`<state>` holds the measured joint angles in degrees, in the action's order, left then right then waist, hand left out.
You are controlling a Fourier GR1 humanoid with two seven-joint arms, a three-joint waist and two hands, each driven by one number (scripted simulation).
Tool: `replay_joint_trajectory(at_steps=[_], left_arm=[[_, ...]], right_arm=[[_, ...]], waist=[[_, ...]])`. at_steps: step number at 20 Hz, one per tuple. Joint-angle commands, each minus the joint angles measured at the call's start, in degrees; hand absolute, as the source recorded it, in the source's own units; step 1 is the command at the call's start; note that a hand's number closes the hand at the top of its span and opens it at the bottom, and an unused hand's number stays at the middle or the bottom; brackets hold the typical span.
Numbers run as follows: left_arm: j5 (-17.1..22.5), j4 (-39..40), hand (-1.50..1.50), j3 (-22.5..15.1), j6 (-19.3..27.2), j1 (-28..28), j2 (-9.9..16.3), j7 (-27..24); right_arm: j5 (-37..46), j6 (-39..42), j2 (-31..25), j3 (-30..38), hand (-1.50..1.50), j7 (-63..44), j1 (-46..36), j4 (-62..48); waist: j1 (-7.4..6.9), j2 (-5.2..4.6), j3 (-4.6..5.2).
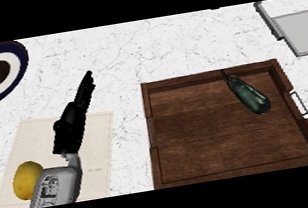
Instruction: Pick the bell pepper from the tray and place it in the tiered shelf
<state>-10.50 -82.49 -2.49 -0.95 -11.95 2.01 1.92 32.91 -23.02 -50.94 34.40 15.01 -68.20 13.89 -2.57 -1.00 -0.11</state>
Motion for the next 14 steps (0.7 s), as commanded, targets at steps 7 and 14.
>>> replay_joint_trajectory(at_steps=[7,14], left_arm=[[1.89,0.17,0.0,1.52,-2.2,-0.61,1.54,-0.53],[0.78,-0.17,0.0,1.12,-1.04,0.34,1.25,-0.59]], right_arm=[[-4.89,7.44,-2.98,3.24,-1.5,0.22,-3.64,-0.09],[-12.05,6.5,-8.54,10.45,-1.5,-4.98,-5.63,0.34]], waist=[[-0.04,0.03,-0.01],[0.56,0.3,-0.01]])
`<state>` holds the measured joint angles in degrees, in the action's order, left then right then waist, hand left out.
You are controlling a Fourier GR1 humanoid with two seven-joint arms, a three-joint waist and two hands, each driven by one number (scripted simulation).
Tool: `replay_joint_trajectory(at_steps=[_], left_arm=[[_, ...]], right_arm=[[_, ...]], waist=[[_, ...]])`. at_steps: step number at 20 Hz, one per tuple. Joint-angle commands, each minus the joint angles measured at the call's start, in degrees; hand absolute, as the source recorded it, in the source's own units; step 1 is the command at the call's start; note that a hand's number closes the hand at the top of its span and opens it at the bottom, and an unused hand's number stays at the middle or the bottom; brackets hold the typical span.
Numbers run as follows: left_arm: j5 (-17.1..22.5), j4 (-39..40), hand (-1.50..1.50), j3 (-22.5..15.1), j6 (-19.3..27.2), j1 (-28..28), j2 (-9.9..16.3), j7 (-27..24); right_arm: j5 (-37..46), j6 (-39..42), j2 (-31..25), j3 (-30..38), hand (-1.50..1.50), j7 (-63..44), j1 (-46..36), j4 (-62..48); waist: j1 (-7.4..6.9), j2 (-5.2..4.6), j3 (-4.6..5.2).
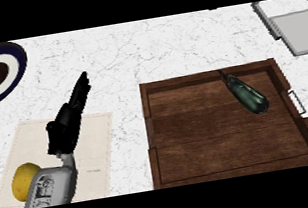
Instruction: Pick the bell pepper from the tray and place it in the tiered shelf
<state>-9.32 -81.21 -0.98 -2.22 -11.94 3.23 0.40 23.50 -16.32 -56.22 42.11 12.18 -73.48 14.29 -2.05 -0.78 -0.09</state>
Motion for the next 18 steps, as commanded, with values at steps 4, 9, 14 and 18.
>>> replay_joint_trajectory(at_steps=[4,9,14,18], left_arm=[[-1.06,-0.53,0.0,0.01,2.43,-0.79,-1.28,1.57],[-0.79,0.39,0.0,-0.83,1.37,-0.42,-1.66,1.27],[0.03,-2.8,0.0,-0.45,0.48,3.89,-0.53,-0.2],[0.57,-1.2,0.0,1.02,0.48,1.81,0.13,0.8]], right_arm=[[-3.62,2.04,-9.45,3.83,-1.5,-6.32,1.91,-0.85],[-2.73,9.89,-16.91,2.93,-1.5,-13.46,6.69,-4.51],[-4.46,20.49,-24.81,4.84,-1.5,-10.95,15.56,-7.02],[-5.5,26.58,-27.22,5.88,-1.5,-6.29,22.41,-8.62]], waist=[[1.04,0.14,-0.02],[1.58,0.1,-0.04],[1.61,0.32,-0.24],[2.42,0.27,-0.35]])
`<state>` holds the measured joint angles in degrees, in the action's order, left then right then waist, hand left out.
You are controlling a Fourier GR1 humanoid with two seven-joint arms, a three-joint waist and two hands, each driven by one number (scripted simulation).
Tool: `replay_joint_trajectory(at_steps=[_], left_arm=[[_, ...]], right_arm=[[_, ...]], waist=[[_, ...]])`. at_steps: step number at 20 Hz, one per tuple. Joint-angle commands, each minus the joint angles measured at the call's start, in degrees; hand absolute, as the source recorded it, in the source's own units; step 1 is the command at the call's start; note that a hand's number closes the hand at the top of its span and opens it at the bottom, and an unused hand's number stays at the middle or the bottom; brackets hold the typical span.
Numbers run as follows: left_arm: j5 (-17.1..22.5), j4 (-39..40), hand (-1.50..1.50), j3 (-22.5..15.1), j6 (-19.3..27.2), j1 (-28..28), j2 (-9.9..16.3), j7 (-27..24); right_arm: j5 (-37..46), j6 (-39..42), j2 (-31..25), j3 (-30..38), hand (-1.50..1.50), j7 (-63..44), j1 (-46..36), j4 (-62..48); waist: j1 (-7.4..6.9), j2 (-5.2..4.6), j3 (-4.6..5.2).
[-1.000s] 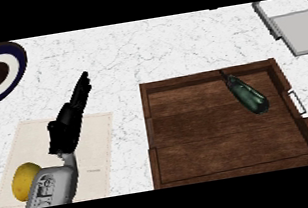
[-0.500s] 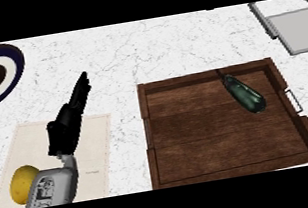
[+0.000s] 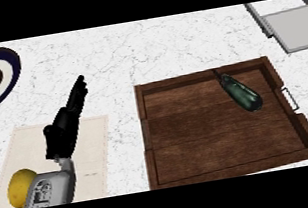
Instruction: Pick the bell pepper from the tray and place it in the tiered shelf
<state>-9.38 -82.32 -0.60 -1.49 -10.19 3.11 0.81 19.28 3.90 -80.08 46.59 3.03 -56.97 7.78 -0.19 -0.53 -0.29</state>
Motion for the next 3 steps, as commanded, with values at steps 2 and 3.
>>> replay_joint_trajectory(at_steps=[2,3], left_arm=[[0.58,0.06,0.0,0.84,-0.1,-2.07,0.29,2.17],[-0.54,0.33,0.0,0.47,0.12,0.57,0.93,-0.87]], right_arm=[[-2.71,7.41,-4.87,2.62,-1.5,1.19,6.42,-1.67],[-3.19,9.01,-5.08,3.27,-1.5,3.82,9.19,-2.79]], waist=[[0.1,0.01,-0.07],[0.47,0.05,-0.15]])
